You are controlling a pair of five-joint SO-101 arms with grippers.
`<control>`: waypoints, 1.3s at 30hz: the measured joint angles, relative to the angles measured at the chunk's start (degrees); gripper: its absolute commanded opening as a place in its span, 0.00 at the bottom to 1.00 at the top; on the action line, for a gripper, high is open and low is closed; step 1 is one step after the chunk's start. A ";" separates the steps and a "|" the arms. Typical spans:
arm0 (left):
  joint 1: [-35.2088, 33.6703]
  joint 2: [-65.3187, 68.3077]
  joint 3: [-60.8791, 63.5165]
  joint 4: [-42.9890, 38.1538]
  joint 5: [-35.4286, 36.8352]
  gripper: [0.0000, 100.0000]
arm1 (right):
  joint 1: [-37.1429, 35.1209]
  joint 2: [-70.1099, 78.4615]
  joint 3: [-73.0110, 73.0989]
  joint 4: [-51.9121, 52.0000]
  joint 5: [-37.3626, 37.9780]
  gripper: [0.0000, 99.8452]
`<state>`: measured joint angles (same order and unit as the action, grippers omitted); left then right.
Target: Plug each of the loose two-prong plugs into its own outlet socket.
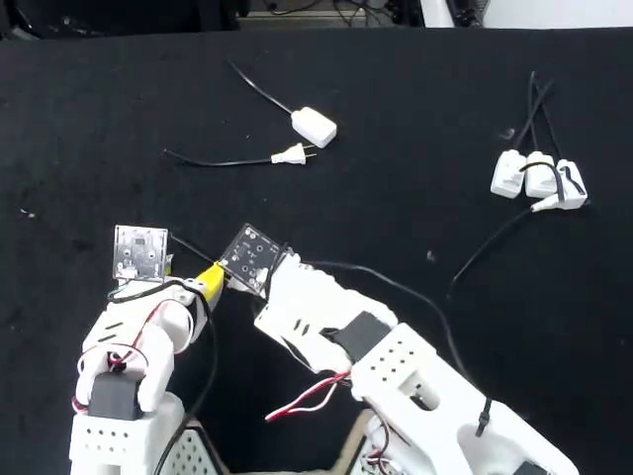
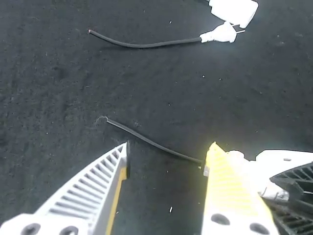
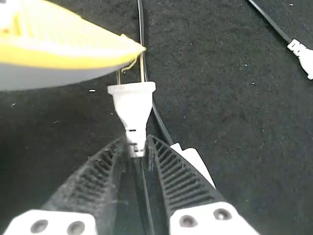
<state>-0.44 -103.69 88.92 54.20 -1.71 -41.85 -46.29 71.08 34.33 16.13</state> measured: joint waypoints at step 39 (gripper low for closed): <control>0.00 0.00 1.41 1.49 -0.09 0.26 | -3.08 -8.26 -7.56 8.35 1.93 0.01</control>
<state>-0.44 -103.69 90.33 55.69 -1.80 -44.92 -54.55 63.52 42.68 18.07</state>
